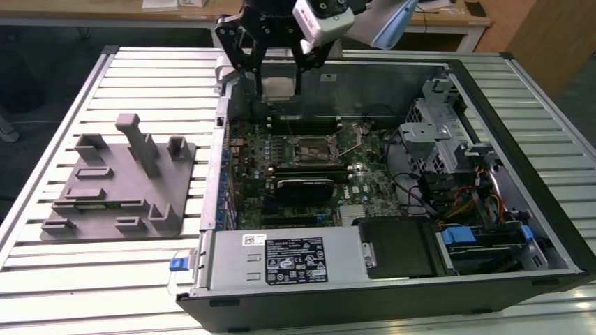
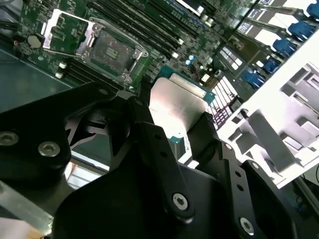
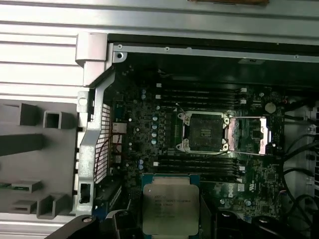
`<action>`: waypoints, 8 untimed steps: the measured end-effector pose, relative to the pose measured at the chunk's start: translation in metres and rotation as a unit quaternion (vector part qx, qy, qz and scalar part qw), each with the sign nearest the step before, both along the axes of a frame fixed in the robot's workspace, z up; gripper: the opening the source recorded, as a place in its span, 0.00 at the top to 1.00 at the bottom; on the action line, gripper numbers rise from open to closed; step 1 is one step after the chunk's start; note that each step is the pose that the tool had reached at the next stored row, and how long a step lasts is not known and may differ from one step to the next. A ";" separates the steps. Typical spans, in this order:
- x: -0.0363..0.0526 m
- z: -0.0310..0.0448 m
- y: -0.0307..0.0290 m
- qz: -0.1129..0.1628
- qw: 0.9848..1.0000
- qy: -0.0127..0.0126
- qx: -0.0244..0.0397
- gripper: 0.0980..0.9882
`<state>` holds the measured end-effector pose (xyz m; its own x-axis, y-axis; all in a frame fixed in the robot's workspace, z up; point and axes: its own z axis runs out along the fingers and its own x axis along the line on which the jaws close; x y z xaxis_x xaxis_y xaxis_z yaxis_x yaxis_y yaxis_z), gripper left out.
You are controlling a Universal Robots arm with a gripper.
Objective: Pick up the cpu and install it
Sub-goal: 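Pick up the cpu and move it towards the insertion slot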
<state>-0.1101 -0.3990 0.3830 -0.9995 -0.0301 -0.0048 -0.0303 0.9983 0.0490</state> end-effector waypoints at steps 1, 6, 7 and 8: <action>0.0018 -0.0015 0.0000 0.000 1.000 0.000 0.000 0.50; 0.0084 -0.0102 0.0000 0.000 1.000 0.000 0.000 0.50; 0.0095 -0.0120 0.0000 0.000 1.000 0.000 0.000 0.50; 0.0107 -0.0140 0.0000 0.000 1.000 0.000 0.000 0.50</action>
<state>-0.0993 -0.3990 0.3690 -0.9995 -0.0298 -0.0042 -0.0300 0.9983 0.0490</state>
